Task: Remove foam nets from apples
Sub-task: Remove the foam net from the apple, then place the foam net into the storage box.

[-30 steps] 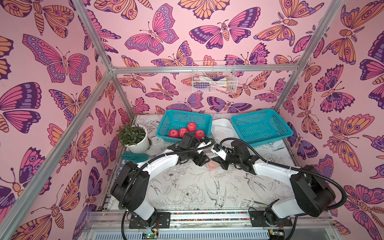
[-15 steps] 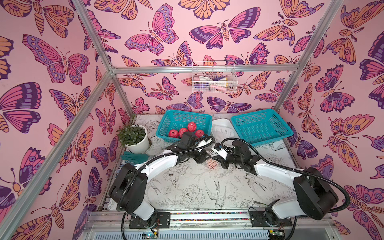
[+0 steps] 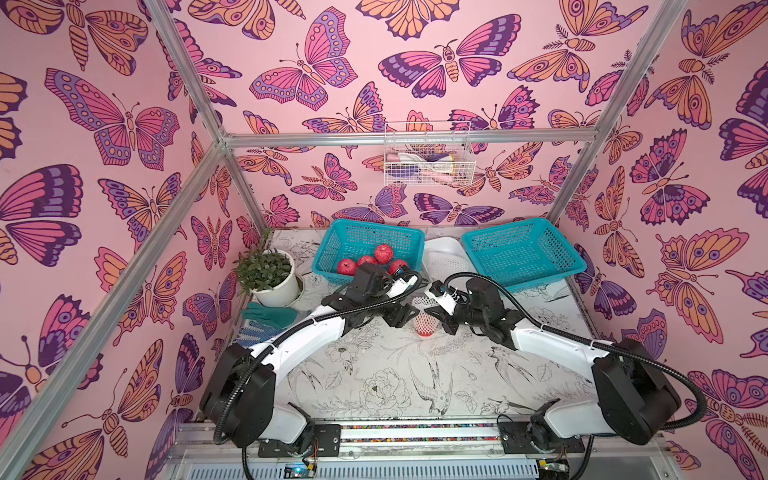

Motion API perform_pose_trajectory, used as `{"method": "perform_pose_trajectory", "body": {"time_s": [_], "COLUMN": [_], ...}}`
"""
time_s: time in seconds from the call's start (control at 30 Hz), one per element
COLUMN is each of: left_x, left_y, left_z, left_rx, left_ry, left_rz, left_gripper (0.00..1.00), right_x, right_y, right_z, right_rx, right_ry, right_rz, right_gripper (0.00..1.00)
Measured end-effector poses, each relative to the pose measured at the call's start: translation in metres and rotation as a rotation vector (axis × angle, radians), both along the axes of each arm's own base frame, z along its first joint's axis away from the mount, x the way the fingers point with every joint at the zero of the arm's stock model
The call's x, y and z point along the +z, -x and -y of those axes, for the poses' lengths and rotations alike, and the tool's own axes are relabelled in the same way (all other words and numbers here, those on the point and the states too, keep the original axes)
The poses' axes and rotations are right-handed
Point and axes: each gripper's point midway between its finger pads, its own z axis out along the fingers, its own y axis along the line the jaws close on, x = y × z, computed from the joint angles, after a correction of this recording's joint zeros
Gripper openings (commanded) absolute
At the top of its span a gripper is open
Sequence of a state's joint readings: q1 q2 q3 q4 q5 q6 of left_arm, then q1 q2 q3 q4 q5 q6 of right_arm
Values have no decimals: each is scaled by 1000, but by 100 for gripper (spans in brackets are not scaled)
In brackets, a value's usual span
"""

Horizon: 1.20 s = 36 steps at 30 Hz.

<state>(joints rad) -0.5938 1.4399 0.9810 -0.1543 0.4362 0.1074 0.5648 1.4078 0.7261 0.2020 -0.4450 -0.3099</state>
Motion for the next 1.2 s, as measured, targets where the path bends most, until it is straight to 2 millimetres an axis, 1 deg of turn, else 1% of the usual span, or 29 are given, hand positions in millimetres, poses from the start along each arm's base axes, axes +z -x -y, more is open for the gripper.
{"method": "perform_pose_trajectory", "body": {"time_s": [0.23,0.43,0.53,0.63,0.7,0.73,0.8,0.87,0.93,0.97,1.03,1.07,1.13,1.2], "left_x": [-2,4,9,20,27,30,32,32,32,33,32,30,25,19], "left_y": [-1,-3,-5,-7,-9,-10,-12,-12,-11,-11,-11,-11,-10,-9], "left_z": [-4,-7,-11,-18,-23,-25,-28,-29,-27,-25,-21,-19,-17,-16], "left_rx": [19,35,50,70,88,94,106,108,103,94,79,74,69,65], "left_ry": [-3,3,16,51,76,86,99,104,112,119,130,132,131,127], "left_rz": [-10,1,3,0,-3,-4,-12,-24,-38,-47,-67,-78,-104,-129], "left_gripper": [68,69,70,71,72,72,72,72,72,72,72,72,72,72], "right_x": [8,17,27,45,64,77,102,126,142,146,148,145,134,117], "right_y": [-1,-3,-7,-14,-22,-28,-39,-52,-61,-66,-78,-85,-97,-106], "right_z": [1,4,9,17,23,26,32,44,56,63,74,79,90,99], "right_rx": [-14,-44,-92,-160,-209,-236,-289,-359,-419,-452,-496,-519,-550,-566], "right_ry": [-13,-28,-39,-50,-53,-51,-46,-24,18,54,127,173,258,341], "right_rz": [7,19,35,67,92,109,141,183,219,230,237,235,221,199], "right_gripper": [4,4,5,4,3,3,3,4,5,6,7,7,7,7]}}
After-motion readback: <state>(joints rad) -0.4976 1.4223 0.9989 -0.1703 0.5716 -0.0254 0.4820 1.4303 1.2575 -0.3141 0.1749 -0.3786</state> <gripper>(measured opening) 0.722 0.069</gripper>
